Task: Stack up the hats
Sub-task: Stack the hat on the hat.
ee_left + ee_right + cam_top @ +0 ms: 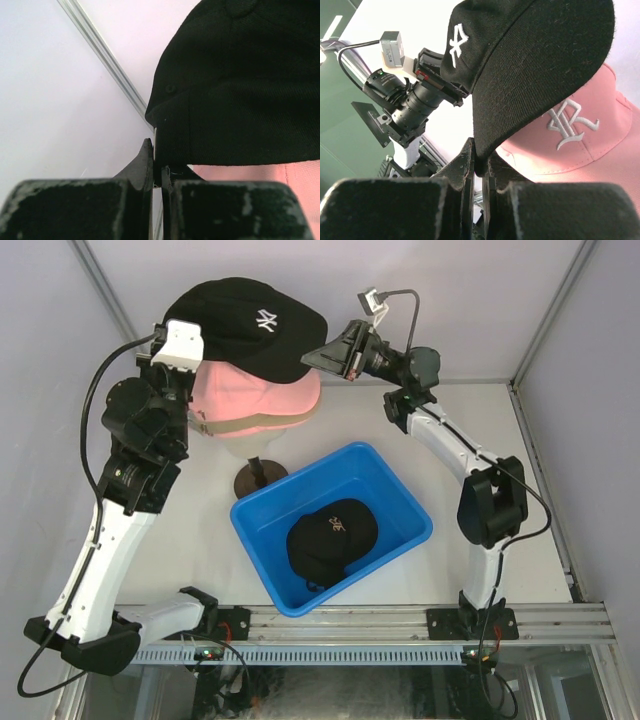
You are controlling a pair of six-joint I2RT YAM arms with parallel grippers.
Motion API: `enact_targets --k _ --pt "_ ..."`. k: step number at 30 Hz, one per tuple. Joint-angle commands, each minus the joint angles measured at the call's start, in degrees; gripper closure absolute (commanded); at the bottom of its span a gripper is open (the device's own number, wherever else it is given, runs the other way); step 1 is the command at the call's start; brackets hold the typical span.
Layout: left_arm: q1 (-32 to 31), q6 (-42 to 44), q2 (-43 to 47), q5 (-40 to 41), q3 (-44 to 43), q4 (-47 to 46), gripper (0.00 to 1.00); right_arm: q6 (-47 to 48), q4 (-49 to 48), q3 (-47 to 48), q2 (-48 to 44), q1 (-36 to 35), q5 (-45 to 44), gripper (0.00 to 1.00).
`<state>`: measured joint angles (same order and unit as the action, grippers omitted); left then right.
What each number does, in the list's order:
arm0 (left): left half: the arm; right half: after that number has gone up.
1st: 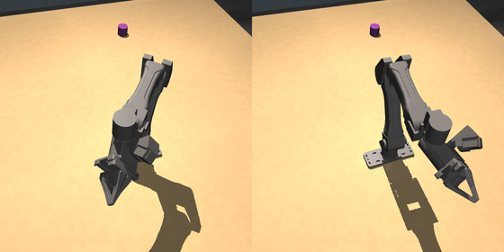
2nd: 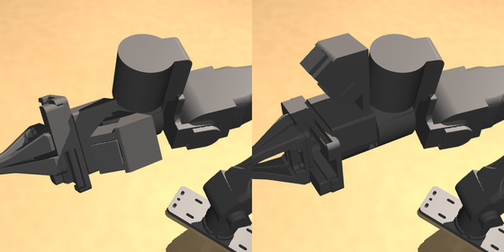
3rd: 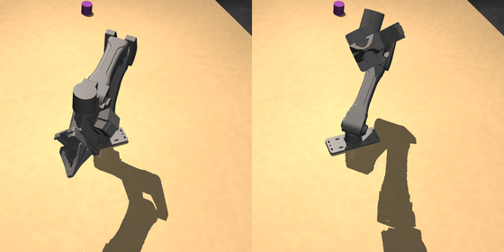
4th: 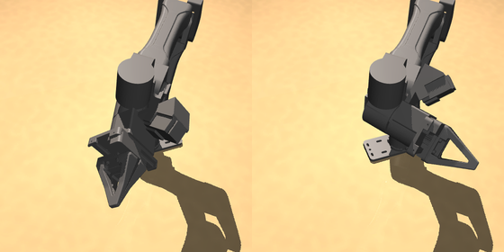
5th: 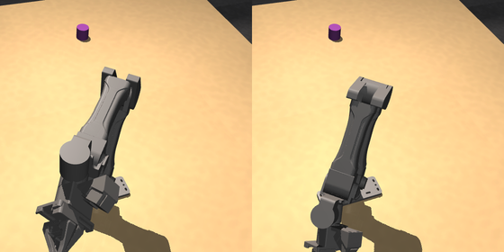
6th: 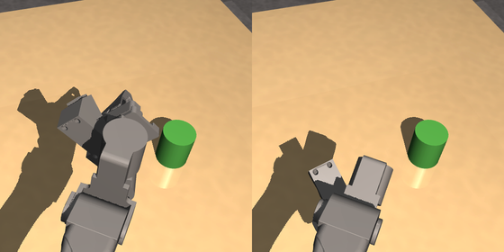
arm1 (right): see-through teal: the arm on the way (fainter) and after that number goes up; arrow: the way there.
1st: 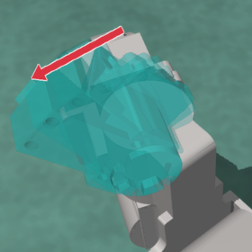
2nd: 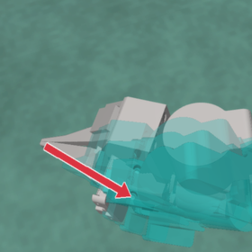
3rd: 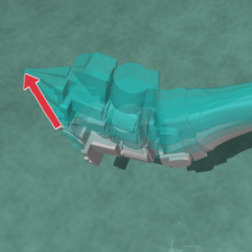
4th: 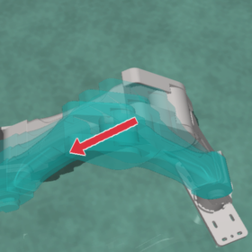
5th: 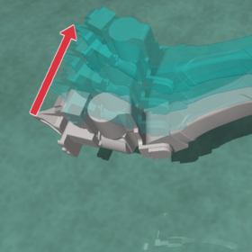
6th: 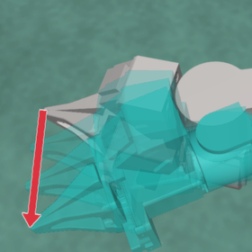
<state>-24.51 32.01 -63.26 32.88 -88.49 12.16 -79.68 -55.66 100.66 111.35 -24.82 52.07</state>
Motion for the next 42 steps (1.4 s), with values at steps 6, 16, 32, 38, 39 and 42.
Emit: enact_targets --k 6,16,32,38,39,42 --pt "1.3 0.0 3.9 5.7 -1.1 -3.2 1.00 1.7 4.6 -2.5 -6.1 3.5 3.0 1.00" --pt "1.4 1.9 3.7 7.2 -2.1 -5.4 1.00 1.7 2.7 5.1 -0.9 2.4 3.6 1.00" --pt "1.3 0.8 8.1 12.9 -2.3 -4.8 1.00 1.7 4.5 7.3 -3.5 1.2 5.5 1.00" --pt "1.3 1.5 7.5 15.2 -0.8 -4.7 1.00 1.7 11.4 9.7 -3.2 0.5 6.0 1.00" --pt "1.3 1.6 7.2 15.4 -0.7 -4.7 1.00 1.7 12.1 10.4 -2.6 0.4 6.1 1.00" --pt "1.3 1.8 5.9 15.5 -0.8 -4.8 1.00 1.7 11.0 12.3 -0.3 0.1 5.7 1.00"
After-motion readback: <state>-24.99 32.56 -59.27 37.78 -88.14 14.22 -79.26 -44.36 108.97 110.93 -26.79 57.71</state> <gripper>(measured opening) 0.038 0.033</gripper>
